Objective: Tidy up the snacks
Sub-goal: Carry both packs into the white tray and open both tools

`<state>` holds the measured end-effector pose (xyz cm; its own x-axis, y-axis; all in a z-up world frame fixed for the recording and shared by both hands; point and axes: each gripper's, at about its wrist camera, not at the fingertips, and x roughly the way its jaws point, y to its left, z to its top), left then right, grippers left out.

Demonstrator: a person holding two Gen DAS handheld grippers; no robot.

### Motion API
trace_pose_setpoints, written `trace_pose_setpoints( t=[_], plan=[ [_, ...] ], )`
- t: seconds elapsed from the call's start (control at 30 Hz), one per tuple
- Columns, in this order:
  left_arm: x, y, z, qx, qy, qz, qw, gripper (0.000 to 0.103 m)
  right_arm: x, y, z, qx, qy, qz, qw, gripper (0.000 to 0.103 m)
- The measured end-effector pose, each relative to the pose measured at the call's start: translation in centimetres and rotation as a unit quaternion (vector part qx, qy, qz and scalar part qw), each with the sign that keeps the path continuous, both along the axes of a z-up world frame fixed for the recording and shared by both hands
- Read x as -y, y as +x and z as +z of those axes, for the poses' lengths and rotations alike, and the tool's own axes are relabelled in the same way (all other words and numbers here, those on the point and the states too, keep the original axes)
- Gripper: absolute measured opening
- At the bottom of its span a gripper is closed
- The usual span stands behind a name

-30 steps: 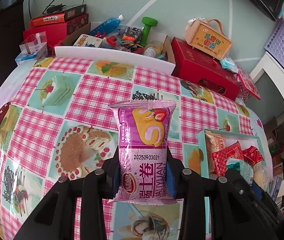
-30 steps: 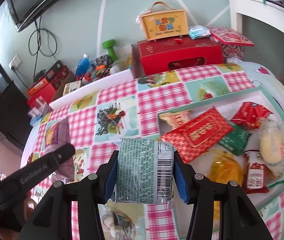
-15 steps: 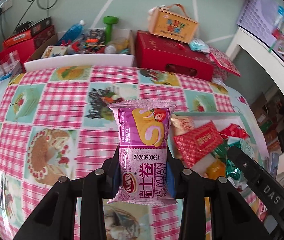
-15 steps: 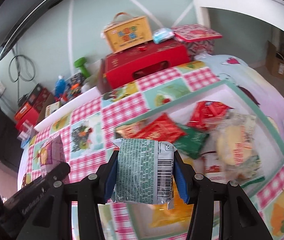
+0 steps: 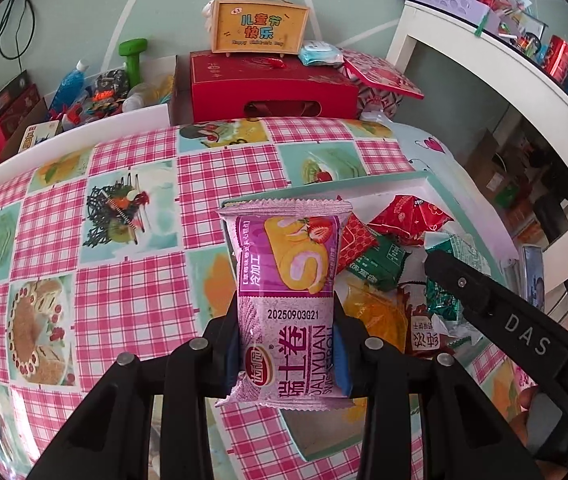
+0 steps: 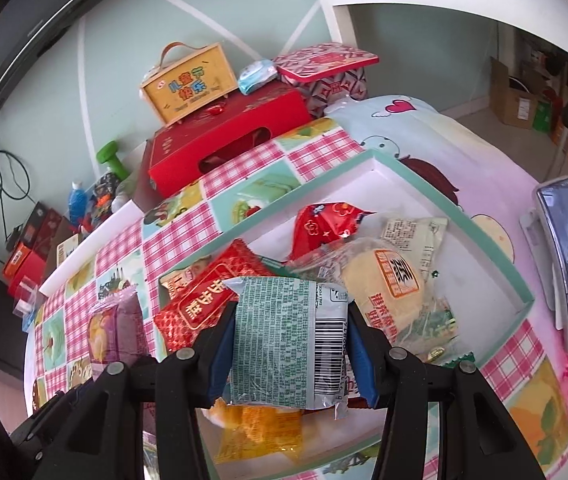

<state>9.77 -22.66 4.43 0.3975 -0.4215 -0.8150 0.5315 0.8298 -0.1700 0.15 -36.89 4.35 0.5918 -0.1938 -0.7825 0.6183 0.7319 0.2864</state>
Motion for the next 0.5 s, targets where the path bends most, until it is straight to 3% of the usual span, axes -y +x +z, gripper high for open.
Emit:
trace_pose_setpoints(
  t=[0.5],
  plan=[
    [3.9, 0.4, -0.6, -0.004, 0.013, -0.037, 0.9992, 0.039, 1.2, -0.8, -0.1, 0.013, 0.019, -0.008, 1.0, 0.054]
  ],
)
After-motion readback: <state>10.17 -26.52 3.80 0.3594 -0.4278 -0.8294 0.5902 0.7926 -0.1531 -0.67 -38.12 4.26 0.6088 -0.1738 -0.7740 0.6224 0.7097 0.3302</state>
